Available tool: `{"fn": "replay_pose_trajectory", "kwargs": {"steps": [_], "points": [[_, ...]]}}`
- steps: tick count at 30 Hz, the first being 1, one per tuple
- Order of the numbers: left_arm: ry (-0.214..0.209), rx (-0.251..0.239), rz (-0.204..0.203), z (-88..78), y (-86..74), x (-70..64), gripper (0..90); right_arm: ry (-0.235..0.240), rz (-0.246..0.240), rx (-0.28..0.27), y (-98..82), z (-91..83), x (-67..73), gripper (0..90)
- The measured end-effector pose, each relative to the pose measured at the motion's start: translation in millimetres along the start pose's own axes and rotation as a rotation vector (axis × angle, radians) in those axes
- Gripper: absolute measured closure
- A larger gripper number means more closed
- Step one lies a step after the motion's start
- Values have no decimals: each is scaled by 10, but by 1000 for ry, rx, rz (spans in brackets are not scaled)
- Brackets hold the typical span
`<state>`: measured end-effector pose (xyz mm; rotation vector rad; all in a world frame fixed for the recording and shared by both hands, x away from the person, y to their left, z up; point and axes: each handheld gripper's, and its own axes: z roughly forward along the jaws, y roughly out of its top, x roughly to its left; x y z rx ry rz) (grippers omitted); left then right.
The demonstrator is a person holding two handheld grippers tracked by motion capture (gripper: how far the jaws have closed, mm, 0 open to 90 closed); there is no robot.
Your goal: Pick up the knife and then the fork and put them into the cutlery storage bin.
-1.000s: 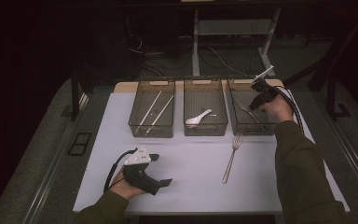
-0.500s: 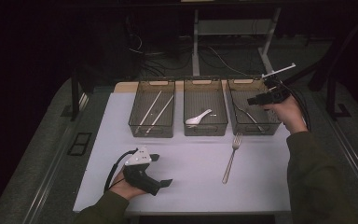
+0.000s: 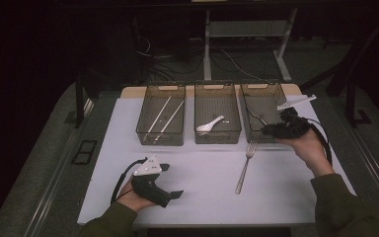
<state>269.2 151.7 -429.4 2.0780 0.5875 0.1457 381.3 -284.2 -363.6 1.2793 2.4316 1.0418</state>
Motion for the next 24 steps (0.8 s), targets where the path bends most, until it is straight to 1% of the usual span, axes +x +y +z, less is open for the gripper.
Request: {"fn": "replay_pose_trajectory", "kwargs": {"steps": [6,9,11,14,17,18,24], "points": [[0,1,-2,2,-1,0,0,37,-59,44,-207,46,256,835],[0,4,0,4,-1,2,0,46,-91,65,-269,63,362,865],[-1,3,0,2,-1,-2,0,56,-99,75,-307,71,427,889],[2,2,-2,-1,-4,1,0,67,-120,88,-353,89,518,894],[3,2,-3,-3,-5,3,0,90,-139,99,-400,124,618,894],[3,3,-2,-3,-5,3,0,95,-153,104,-415,142,649,894],[2,5,0,1,-4,1,0,116,-187,149,-462,276,798,895]]}}
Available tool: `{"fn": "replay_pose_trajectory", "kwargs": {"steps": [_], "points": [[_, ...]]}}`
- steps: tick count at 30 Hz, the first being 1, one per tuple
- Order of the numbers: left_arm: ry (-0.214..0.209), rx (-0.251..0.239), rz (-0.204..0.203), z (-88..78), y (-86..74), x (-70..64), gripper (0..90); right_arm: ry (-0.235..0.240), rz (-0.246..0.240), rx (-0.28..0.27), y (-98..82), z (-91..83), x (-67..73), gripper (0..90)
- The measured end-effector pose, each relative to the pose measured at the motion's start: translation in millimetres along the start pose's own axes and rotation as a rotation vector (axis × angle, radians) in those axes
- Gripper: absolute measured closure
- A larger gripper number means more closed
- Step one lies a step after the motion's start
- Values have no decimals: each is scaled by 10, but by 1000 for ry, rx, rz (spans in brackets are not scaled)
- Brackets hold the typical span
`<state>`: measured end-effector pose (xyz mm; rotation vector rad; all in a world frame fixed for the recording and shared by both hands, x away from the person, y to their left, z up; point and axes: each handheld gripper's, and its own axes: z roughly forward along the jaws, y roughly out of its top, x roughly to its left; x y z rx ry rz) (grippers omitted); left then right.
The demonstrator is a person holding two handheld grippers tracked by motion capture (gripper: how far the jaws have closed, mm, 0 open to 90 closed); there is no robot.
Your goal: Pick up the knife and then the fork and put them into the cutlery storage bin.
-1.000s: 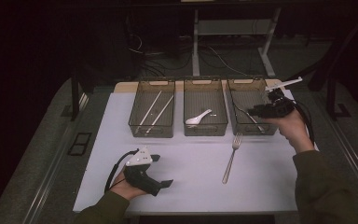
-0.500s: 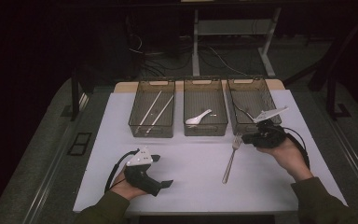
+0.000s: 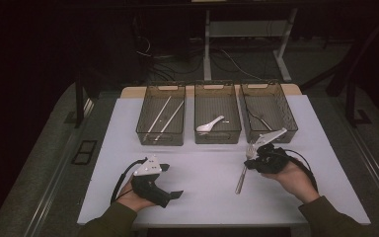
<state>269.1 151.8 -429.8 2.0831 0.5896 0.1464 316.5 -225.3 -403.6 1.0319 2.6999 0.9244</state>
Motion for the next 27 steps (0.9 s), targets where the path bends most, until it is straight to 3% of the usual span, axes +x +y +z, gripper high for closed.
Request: {"fn": "replay_pose_trajectory", "kwargs": {"steps": [7,16,27], "points": [[-2,8,5,0,2,-2,0,11,-35,53,35,218,76,895],[-4,9,3,6,-1,3,0,9,-59,103,37,371,132,896],[-3,6,2,2,-2,2,0,5,-64,135,-3,336,164,896]]}}
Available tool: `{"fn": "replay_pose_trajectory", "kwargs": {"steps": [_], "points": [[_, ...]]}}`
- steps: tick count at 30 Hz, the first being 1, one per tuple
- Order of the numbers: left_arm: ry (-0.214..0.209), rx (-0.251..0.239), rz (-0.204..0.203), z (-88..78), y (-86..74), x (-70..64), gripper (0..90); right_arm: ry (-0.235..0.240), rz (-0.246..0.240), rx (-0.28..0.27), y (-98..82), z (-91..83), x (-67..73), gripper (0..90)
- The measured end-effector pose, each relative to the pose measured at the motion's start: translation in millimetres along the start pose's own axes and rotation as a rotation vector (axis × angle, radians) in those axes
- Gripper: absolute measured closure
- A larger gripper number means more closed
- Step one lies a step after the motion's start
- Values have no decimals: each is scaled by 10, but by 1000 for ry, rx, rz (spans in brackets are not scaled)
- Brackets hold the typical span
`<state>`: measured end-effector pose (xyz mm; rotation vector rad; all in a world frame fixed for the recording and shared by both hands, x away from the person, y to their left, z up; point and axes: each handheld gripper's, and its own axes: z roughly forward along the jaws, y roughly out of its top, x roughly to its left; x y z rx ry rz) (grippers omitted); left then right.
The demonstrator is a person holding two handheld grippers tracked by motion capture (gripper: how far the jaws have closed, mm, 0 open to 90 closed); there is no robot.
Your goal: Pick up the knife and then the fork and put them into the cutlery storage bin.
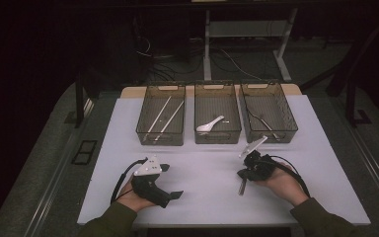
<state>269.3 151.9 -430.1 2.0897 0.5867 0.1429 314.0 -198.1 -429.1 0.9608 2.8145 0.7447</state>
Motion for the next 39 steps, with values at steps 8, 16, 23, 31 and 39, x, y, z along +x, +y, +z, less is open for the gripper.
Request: {"fn": "replay_pose_trajectory", "kwargs": {"steps": [8,16,23,31,39], "points": [[0,-5,-1,-2,1,0,0,-9,10,25,-123,-82,-14,897],[1,-1,1,-2,3,-3,0,13,-6,29,-185,-112,96,896],[2,-5,-2,-3,1,-3,0,10,-4,50,-280,-160,130,897],[0,3,4,-2,4,-3,0,-19,17,67,-513,-292,111,897],[1,5,6,-4,5,-1,0,-72,68,81,-705,-418,-51,897]]}}
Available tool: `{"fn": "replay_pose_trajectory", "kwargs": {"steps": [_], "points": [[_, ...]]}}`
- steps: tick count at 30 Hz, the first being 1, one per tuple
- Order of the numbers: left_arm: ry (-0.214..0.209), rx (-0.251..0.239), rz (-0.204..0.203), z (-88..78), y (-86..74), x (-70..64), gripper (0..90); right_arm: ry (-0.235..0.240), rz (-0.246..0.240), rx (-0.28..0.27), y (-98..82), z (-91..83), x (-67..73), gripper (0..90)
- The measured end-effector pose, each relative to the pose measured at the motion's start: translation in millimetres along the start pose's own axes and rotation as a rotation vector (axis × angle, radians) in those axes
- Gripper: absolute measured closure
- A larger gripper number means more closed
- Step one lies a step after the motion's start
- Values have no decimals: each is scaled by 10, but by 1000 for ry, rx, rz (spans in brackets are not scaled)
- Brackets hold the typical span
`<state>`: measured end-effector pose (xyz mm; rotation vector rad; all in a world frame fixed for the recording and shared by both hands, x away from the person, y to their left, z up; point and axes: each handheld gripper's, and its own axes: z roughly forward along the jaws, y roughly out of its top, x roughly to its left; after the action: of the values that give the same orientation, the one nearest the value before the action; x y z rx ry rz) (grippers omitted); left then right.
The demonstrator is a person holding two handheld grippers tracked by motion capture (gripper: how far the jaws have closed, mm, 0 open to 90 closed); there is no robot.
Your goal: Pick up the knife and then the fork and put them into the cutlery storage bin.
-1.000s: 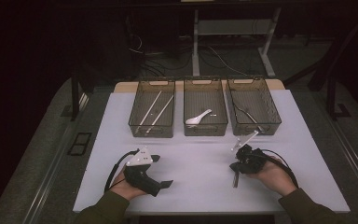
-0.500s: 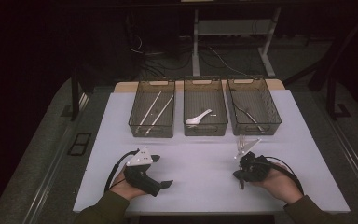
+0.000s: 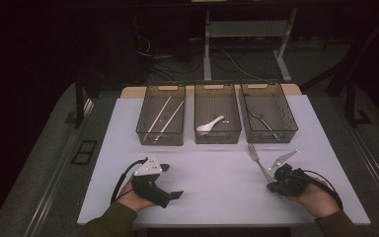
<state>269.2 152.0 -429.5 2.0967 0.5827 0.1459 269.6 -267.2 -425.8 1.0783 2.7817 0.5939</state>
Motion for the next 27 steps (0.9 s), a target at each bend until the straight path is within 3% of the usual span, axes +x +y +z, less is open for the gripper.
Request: {"fn": "replay_pose_trajectory", "kwargs": {"steps": [11,15,21,27], "points": [[1,-1,-1,3,0,1,0,-57,47,29,-137,-84,-244,897],[1,5,1,1,3,2,0,-49,51,34,-130,-89,-271,896],[2,-2,-5,8,2,0,0,-21,57,8,-26,-194,-331,810],[3,-3,-7,13,3,-3,0,-43,61,40,222,-159,-420,722]]}}
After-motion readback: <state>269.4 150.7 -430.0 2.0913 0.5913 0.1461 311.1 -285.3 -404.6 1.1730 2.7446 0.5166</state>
